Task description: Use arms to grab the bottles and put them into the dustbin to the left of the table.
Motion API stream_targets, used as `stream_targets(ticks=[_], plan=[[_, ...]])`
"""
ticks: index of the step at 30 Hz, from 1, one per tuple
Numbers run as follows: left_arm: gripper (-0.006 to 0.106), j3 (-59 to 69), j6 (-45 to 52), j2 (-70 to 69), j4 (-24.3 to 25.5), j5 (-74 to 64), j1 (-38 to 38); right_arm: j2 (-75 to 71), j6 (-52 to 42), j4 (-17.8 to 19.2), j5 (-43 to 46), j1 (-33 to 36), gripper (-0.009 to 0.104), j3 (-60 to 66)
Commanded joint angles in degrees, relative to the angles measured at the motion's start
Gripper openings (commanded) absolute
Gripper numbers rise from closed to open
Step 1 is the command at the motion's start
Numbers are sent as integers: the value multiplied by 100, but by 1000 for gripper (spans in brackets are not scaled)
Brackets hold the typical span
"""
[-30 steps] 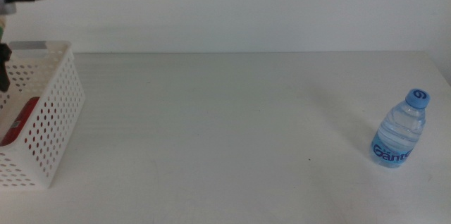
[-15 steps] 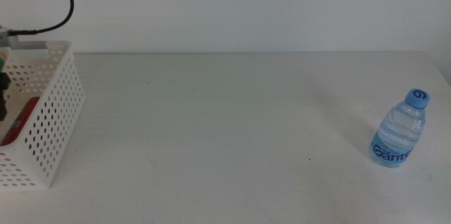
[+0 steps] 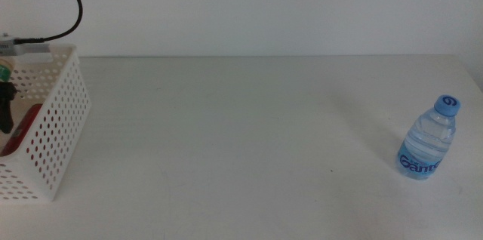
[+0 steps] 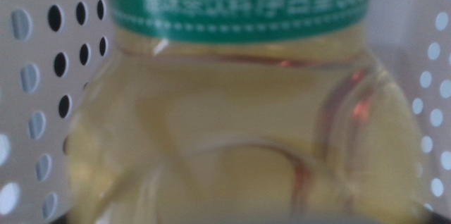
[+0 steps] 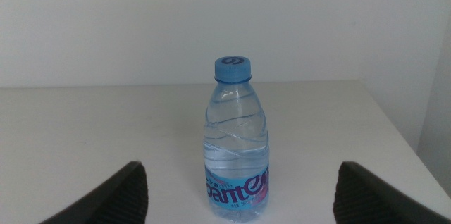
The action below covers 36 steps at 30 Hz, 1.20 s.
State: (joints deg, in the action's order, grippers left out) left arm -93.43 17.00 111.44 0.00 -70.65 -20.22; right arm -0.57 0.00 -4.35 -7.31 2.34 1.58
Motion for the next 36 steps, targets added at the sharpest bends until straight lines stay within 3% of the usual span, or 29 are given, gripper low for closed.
stream_targets(ticks=[1, 3, 12, 21, 36], plan=[[76, -181, 1, -383, -38, -360, 4, -156, -48, 19, 441, -29, 76, -39], [91, -181, 1, -383, -38, -372, 4, -156, -48, 19, 441, -29, 76, -39], [90, -189, -43, -639, -314, -388, 9, -156, -48, 19, 441, -29, 76, -39], [90, -166, 129, -1769, -1829, 114, 167, -156, -48, 19, 441, -29, 76, -39], [86, 2168, 593, -4368, -1941, 2964, 2928, -156, -48, 19, 441, -29, 76, -39]])
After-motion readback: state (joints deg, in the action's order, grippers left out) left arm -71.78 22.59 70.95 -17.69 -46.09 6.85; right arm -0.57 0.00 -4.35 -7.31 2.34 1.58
